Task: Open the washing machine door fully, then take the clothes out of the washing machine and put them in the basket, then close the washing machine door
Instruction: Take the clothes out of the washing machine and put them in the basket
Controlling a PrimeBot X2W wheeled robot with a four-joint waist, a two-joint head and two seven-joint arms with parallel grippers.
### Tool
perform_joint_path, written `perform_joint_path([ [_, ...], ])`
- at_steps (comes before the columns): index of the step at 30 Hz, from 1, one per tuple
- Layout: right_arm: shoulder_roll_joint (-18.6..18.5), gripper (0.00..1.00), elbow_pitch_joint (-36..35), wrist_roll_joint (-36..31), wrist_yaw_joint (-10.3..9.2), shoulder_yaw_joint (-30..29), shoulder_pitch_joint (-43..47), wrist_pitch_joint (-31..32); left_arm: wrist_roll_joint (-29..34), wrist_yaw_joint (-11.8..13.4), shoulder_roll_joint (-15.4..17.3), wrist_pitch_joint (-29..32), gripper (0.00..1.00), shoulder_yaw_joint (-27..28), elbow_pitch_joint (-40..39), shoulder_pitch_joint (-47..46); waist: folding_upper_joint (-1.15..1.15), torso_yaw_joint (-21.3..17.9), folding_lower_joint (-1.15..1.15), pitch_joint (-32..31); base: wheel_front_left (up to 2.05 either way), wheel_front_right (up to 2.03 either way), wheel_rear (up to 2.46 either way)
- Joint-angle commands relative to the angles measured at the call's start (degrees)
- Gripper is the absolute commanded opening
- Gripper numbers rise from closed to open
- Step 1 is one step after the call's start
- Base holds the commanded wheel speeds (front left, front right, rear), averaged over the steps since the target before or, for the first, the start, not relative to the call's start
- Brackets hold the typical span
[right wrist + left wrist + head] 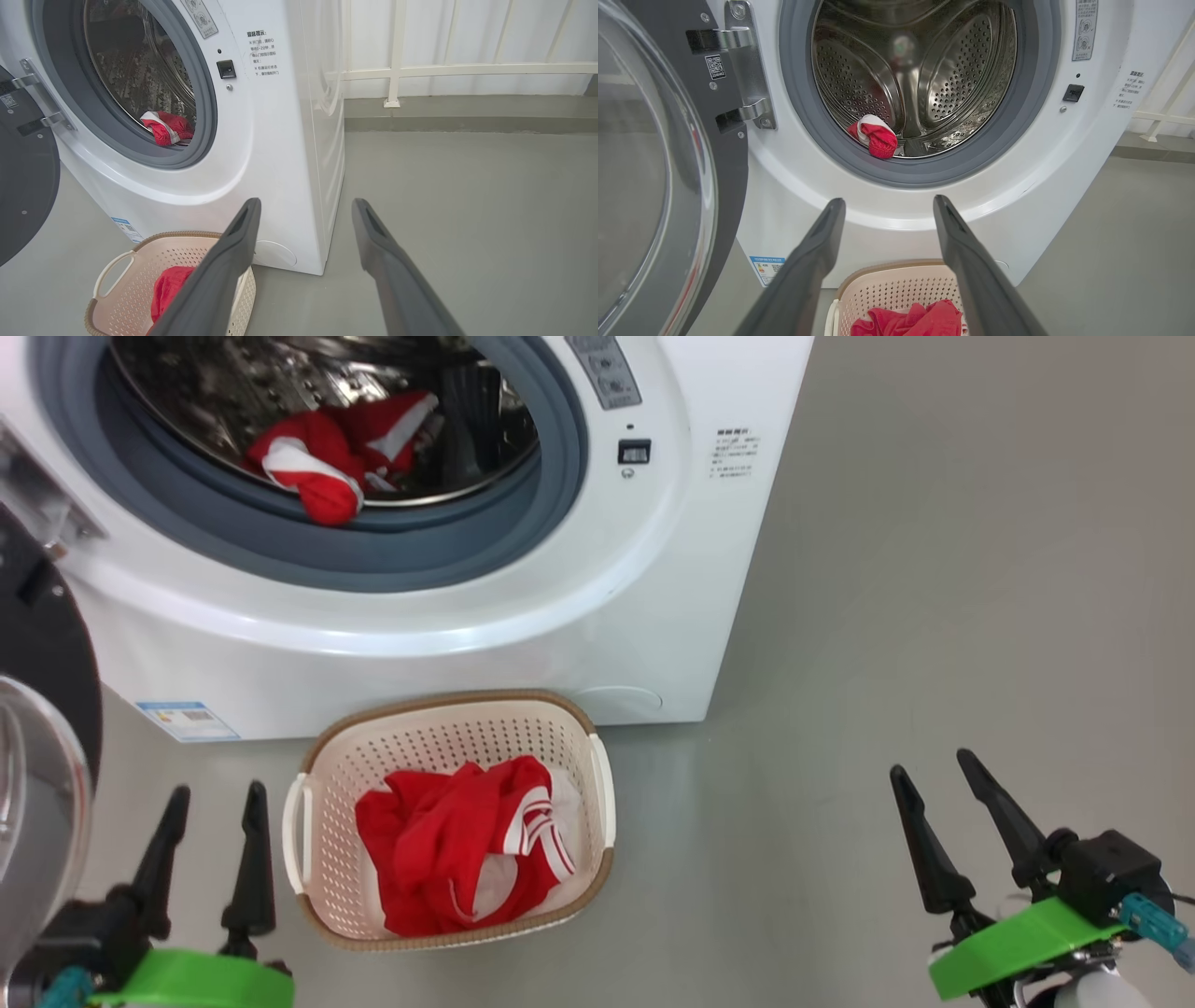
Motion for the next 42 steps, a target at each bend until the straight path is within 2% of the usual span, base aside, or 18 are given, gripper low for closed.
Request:
perform_joint_path([
  [1, -0.92, 1.0, -1.42, 0.39, 0.09, 0.88, 0.87, -0.27, 0.58, -0.16, 0.85, -0.69, 1.0, 2.48, -2.36, 0.74, 0.0, 0.49, 0.0, -1.33, 0.0, 0.0, 0.0],
  [9, -1.24, 1.0, -1.75, 0.56, 0.09, 0.77, 1.94, -0.27, 1.3, -0.16, 0.22, -0.69, 1.0, 3.61, -6.22, 5.41, 0.0, 0.12, 0.0, -1.82, 0.0, 0.0, 0.0],
  [27, -0.47, 1.0, -2.23, 0.0, 0.09, 0.41, 0.66, -0.27, 0.98, -0.16, 0.23, -0.69, 1.0, 3.21, -6.39, 3.36, 0.0, -0.69, 0.0, 0.52, 0.0, 0.0, 0.0],
  [34, 0.43, 1.0, -2.78, -0.61, 0.09, 0.18, -1.05, -0.27, -0.43, -0.16, 2.51, -0.69, 1.0, -1.0, -0.62, -7.23, 0.0, -0.53, 0.0, 3.78, 0.0, 0.0, 0.0],
  [42, 1.8, 1.0, -3.31, -1.61, 0.09, 0.81, -4.3, -0.27, -0.81, -0.16, 5.13, 1.07, 1.0, -4.53, 12.39, -25.58, 0.0, -1.23, 0.0, 8.6, 0.0, 0.0, 0.0],
])
